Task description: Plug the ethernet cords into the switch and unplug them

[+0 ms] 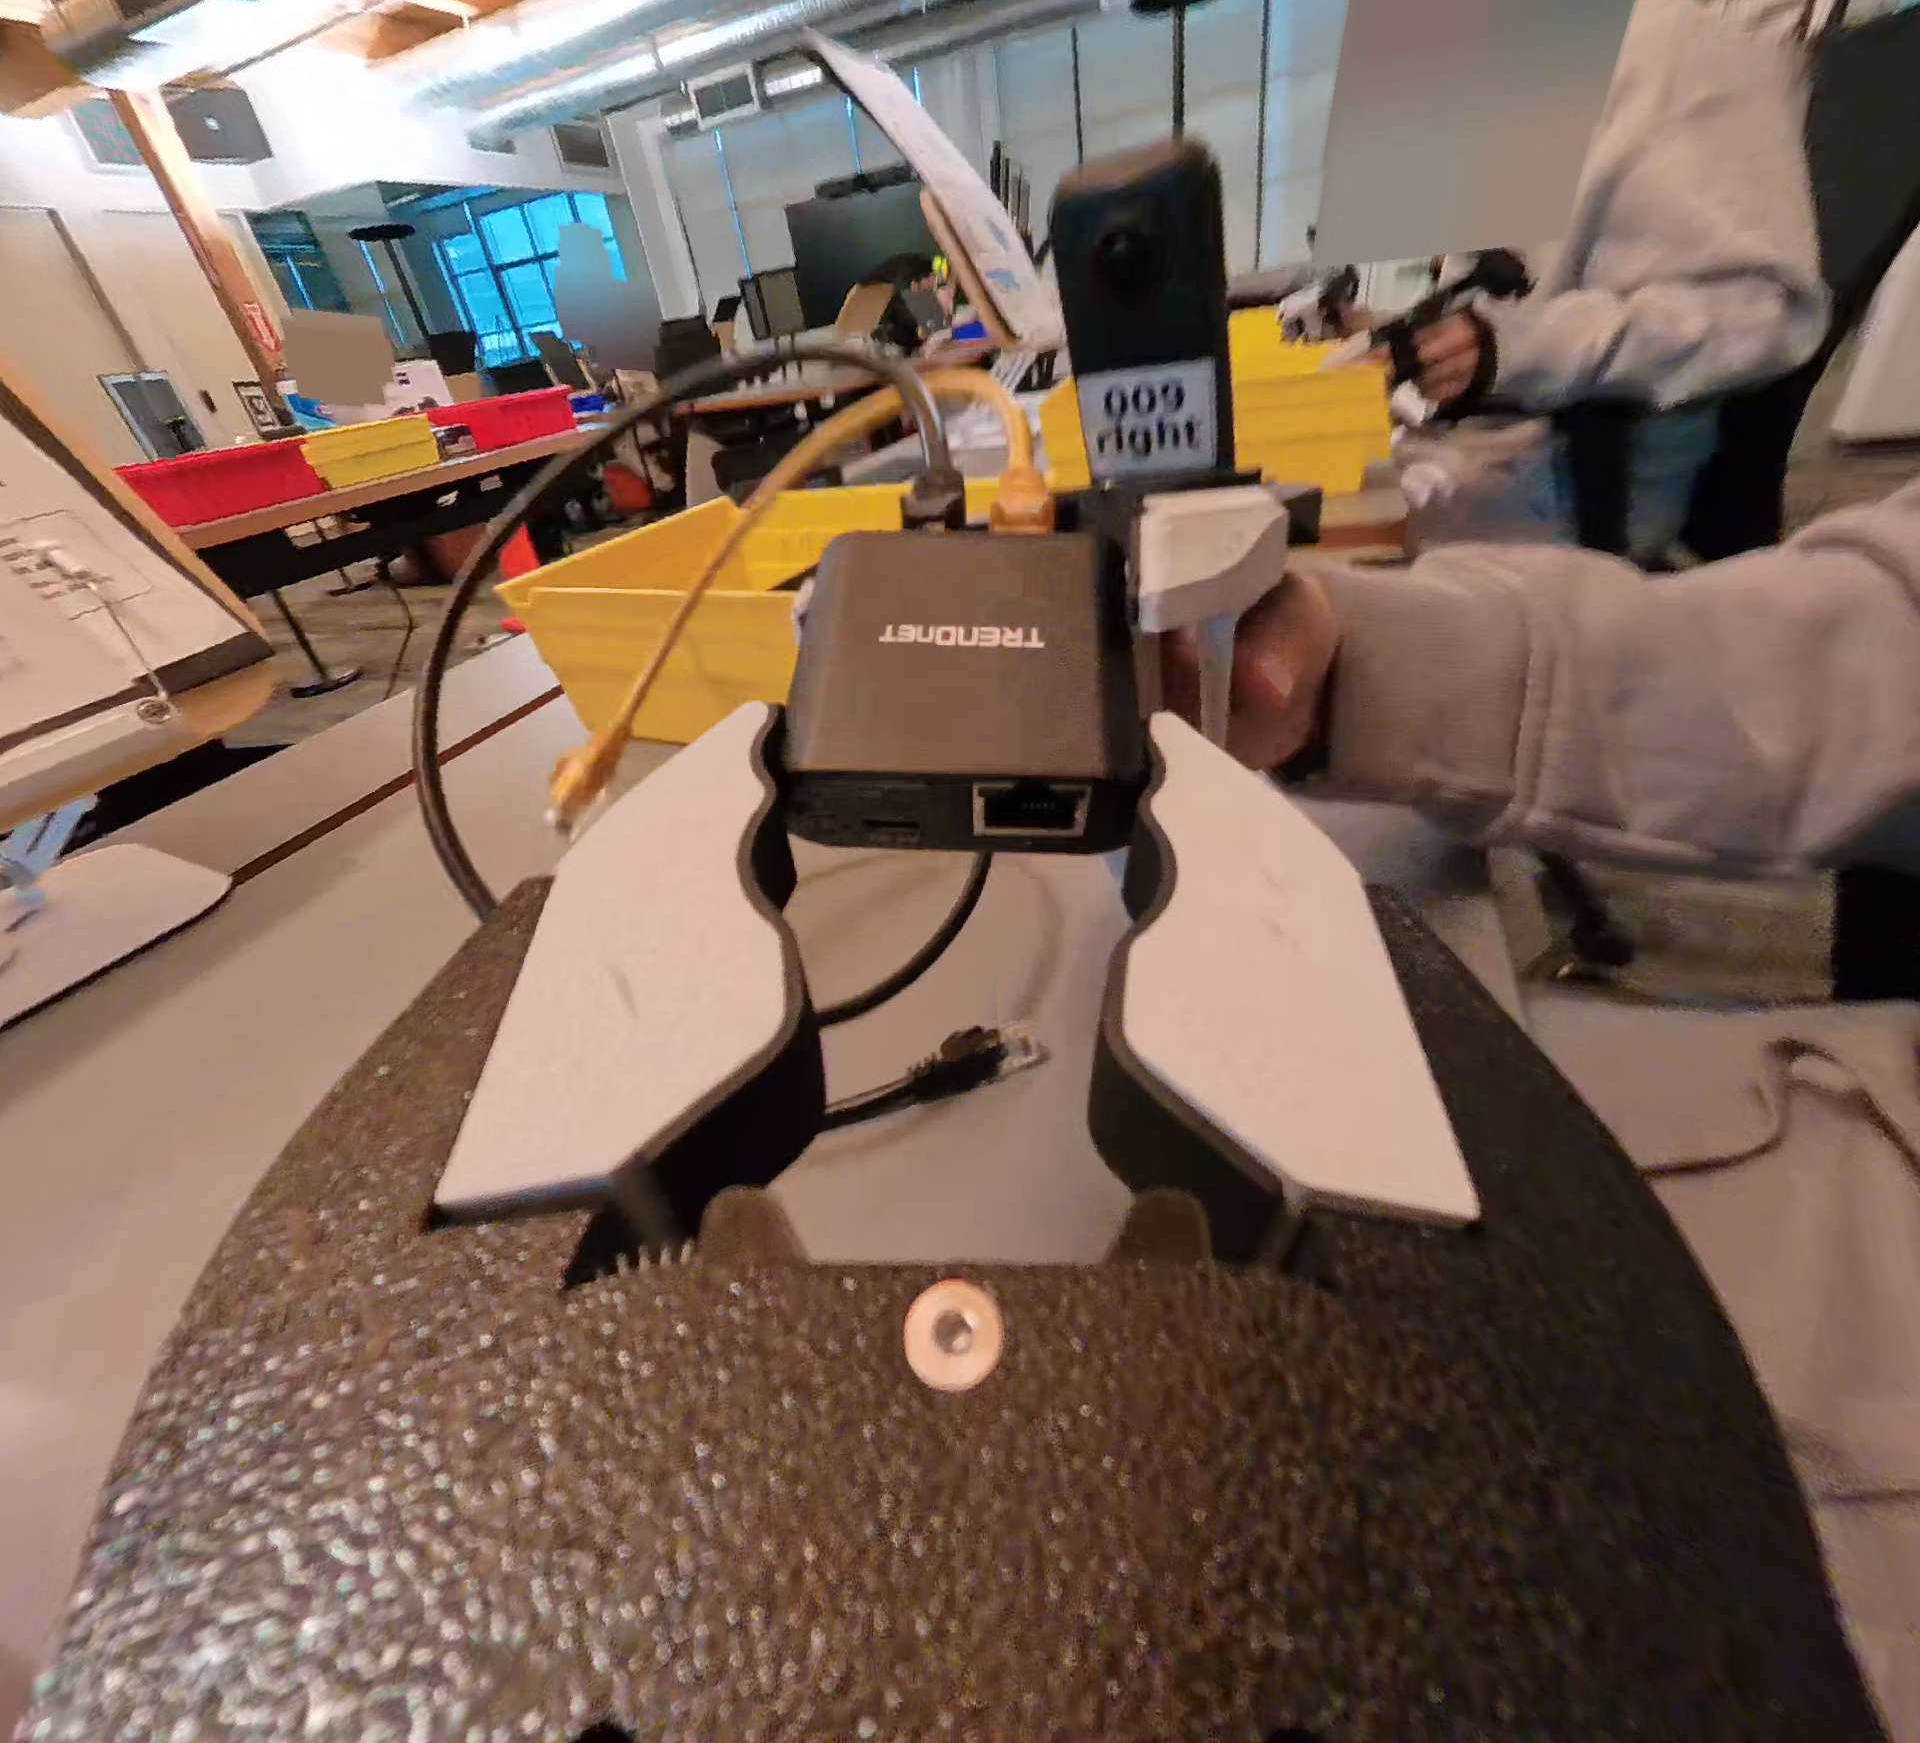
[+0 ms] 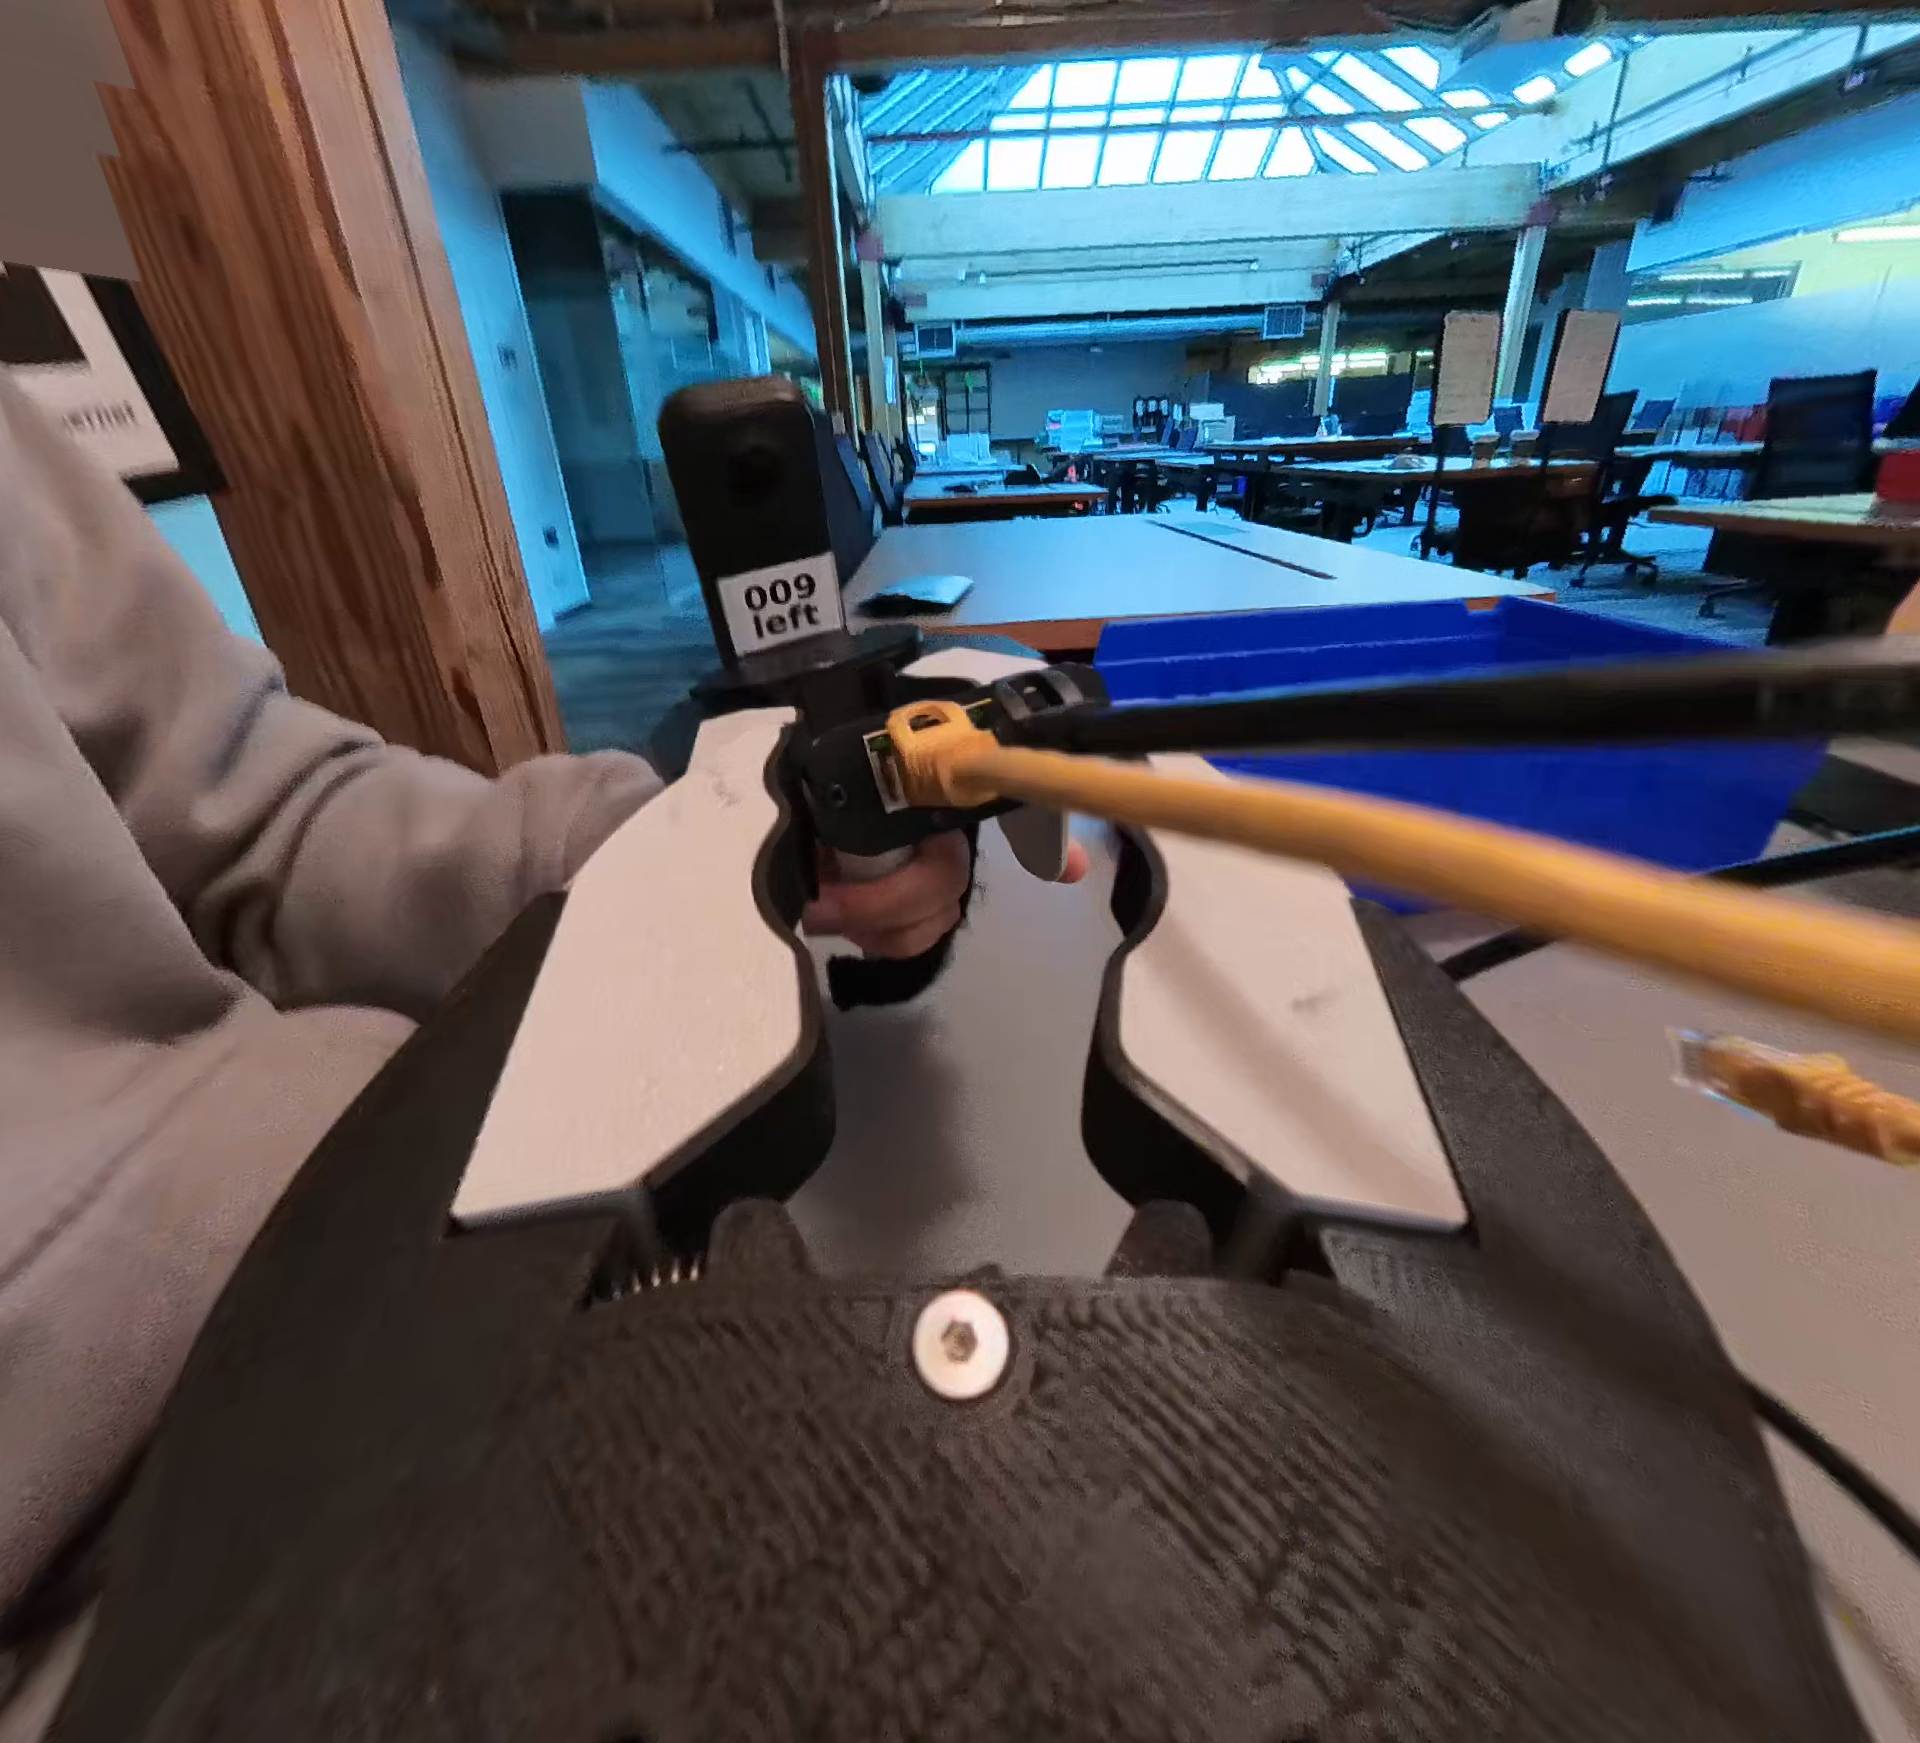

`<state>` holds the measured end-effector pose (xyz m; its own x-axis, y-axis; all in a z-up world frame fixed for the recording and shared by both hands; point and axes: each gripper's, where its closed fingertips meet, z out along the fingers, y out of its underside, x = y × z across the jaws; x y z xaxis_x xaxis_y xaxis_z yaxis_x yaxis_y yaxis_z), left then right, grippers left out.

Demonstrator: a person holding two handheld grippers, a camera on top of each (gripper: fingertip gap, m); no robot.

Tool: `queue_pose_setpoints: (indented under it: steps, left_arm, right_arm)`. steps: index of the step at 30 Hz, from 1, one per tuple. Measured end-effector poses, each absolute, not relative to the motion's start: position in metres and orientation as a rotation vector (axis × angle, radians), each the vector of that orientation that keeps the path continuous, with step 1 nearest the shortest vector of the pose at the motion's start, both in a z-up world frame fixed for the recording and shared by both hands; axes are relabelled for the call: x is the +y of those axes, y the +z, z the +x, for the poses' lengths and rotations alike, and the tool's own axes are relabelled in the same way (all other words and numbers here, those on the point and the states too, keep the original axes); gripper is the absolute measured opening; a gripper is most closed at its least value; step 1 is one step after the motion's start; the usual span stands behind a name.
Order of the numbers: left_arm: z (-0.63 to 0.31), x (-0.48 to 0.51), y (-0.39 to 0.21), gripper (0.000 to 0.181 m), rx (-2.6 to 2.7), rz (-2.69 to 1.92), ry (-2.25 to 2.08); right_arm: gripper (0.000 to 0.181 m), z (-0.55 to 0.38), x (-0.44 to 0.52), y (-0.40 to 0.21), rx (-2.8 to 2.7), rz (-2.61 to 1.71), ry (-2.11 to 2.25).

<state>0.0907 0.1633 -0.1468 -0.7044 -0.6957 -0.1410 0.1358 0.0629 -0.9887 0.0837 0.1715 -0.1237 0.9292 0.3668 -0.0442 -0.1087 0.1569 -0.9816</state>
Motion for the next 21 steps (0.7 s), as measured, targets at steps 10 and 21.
queue_pose_setpoints:
  steps: [10, 21]
  left_arm:
    - [0.097, 0.164, -0.158, 0.071, 1.732, -0.587, -1.611]
    - [0.094, 0.154, -0.177, 0.061, 1.844, -0.455, -1.455]
  right_arm:
    - [0.057, 0.086, 0.175, -0.140, -0.307, -1.529, 0.188]
    - [0.057, 0.084, 0.160, -0.153, -0.445, -1.666, 0.141]
